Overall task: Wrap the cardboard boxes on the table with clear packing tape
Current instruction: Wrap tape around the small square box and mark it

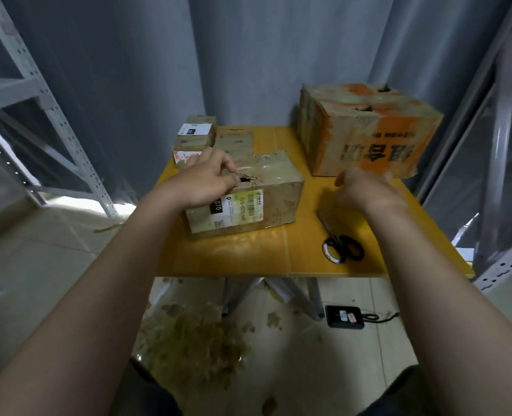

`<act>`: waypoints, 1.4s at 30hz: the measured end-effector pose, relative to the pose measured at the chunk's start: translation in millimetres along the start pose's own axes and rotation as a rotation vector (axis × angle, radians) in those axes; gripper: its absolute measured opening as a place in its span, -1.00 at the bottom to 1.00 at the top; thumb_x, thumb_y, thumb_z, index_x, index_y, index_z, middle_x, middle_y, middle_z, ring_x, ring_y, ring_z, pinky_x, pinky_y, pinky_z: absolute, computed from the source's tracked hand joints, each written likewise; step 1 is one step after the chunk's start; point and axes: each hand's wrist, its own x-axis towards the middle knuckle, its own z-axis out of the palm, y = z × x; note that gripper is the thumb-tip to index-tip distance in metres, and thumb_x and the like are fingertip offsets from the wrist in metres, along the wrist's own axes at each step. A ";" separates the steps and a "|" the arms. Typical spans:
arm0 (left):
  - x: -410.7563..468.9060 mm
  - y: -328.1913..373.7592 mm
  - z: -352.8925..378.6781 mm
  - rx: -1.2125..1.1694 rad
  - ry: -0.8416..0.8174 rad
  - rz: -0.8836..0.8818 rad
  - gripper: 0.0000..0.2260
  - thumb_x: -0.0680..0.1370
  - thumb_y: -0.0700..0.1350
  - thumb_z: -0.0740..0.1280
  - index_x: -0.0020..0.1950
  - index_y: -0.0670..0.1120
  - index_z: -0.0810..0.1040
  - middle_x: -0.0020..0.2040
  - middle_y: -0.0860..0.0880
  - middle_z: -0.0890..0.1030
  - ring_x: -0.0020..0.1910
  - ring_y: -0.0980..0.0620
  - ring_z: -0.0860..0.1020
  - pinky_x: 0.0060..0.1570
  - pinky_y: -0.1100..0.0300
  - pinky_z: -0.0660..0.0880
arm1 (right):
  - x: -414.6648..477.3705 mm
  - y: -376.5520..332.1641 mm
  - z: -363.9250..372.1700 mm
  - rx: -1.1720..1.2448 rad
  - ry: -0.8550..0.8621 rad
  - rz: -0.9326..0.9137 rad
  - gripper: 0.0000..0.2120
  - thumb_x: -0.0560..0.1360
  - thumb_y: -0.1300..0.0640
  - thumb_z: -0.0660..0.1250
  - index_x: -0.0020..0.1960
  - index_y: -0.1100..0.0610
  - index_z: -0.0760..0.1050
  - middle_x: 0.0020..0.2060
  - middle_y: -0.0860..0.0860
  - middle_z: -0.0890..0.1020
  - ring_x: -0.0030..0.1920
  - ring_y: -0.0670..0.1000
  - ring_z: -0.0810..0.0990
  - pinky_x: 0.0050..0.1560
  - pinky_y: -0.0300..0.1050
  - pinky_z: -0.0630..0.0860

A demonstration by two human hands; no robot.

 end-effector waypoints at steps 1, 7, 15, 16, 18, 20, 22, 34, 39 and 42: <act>-0.2 -3.2 -1.1 -0.026 -0.004 0.020 -0.84 0.67 0.06 0.29 0.22 0.10 0.44 0.29 0.10 0.35 0.47 -0.04 0.22 0.29 0.08 0.18 | 2.8 4.5 3.8 0.009 -0.013 -0.006 -0.66 0.59 0.09 0.35 0.35 -0.06 0.48 0.35 0.15 0.48 0.50 0.35 0.23 0.46 0.45 0.17; -8.1 -1.9 1.8 0.063 0.051 -0.026 -0.81 0.66 0.20 0.23 0.22 0.17 0.45 0.43 0.16 0.36 0.55 -0.06 0.24 0.51 -0.29 -0.09 | 2.3 9.8 11.5 0.078 0.071 -0.055 -0.60 0.58 0.23 0.32 0.28 -0.19 0.55 0.19 0.11 0.59 0.30 0.29 0.51 0.41 0.49 0.07; -37.7 35.0 -4.9 -0.145 0.264 0.138 -0.64 0.60 -0.06 0.38 0.39 0.08 0.45 0.40 0.11 0.48 0.38 0.03 0.47 0.54 -0.14 0.27 | -47.6 -14.6 -31.0 0.518 0.478 -0.333 -0.78 0.55 0.07 0.47 0.17 -0.14 0.63 0.20 -0.01 0.66 0.25 0.12 0.59 0.13 -0.01 0.50; -42.2 44.3 -8.1 -0.236 0.275 0.164 -0.66 0.59 -0.08 0.40 0.36 0.08 0.50 0.33 0.13 0.54 0.33 0.06 0.51 0.44 -0.09 0.41 | -58.8 -23.7 -40.1 0.601 0.488 -0.389 -0.82 0.54 0.07 0.50 0.12 -0.12 0.65 0.13 -0.03 0.67 0.20 0.06 0.61 0.06 -0.10 0.45; -53.4 62.6 -13.6 -0.350 0.251 0.193 -0.68 0.58 -0.04 0.45 0.33 0.04 0.57 0.20 0.12 0.63 0.22 0.09 0.58 0.31 -0.02 0.54 | -82.7 -44.8 -56.2 0.734 0.471 -0.479 -0.89 0.50 0.06 0.53 -0.02 -0.11 0.68 0.02 -0.06 0.69 0.10 -0.04 0.63 -0.01 -0.18 0.41; -67.9 77.7 -17.6 -0.437 0.198 0.182 -0.71 0.58 0.03 0.46 0.28 0.01 0.62 0.09 0.11 0.67 0.09 0.12 0.64 0.16 0.04 0.62 | -105.0 -60.8 -66.7 0.824 0.440 -0.558 -0.90 0.47 0.05 0.56 -0.11 -0.13 0.67 -0.02 -0.06 0.72 0.04 -0.08 0.65 0.02 -0.15 0.50; -81.9 85.7 -20.3 -0.513 0.193 0.181 -0.84 0.58 0.07 0.47 0.11 0.06 0.67 -0.02 0.10 0.71 0.00 0.09 0.69 0.07 0.00 0.66 | -122.3 -71.2 -69.8 0.914 0.390 -0.627 -0.91 0.47 0.07 0.56 -0.14 -0.12 0.69 -0.08 -0.07 0.74 -0.01 -0.08 0.69 0.05 -0.06 0.62; -145.5 73.9 -6.0 -0.690 0.265 0.192 -0.77 0.66 0.06 0.33 0.06 -0.05 0.69 -0.11 -0.02 0.76 -0.09 -0.01 0.73 0.06 -0.09 0.66 | -155.8 -80.8 -63.0 0.960 0.288 -0.693 -0.81 0.39 0.12 0.62 -0.32 -0.10 0.70 -0.19 -0.11 0.74 -0.02 -0.07 0.69 0.20 0.00 0.60; -150.8 70.9 3.7 -0.731 0.234 0.131 -0.69 0.63 0.12 0.34 -0.05 -0.09 0.72 -0.18 -0.03 0.76 -0.11 -0.07 0.74 0.11 -0.21 0.62 | -152.5 -73.7 -51.3 0.892 0.339 -0.793 -0.87 0.41 0.27 0.60 -0.07 0.13 0.74 0.05 0.04 0.61 -0.10 -0.21 0.59 -0.05 -0.48 0.46; -151.7 71.6 6.7 -0.671 0.211 0.048 -0.57 0.52 0.27 0.31 -0.09 -0.07 0.73 -0.20 0.00 0.76 -0.13 -0.04 0.74 0.10 -0.18 0.63 | -148.8 -71.6 -37.8 0.911 0.315 -0.811 -0.85 0.42 0.32 0.58 -0.01 0.25 0.73 0.09 0.10 0.60 -0.23 -0.34 0.59 -0.11 -0.47 0.49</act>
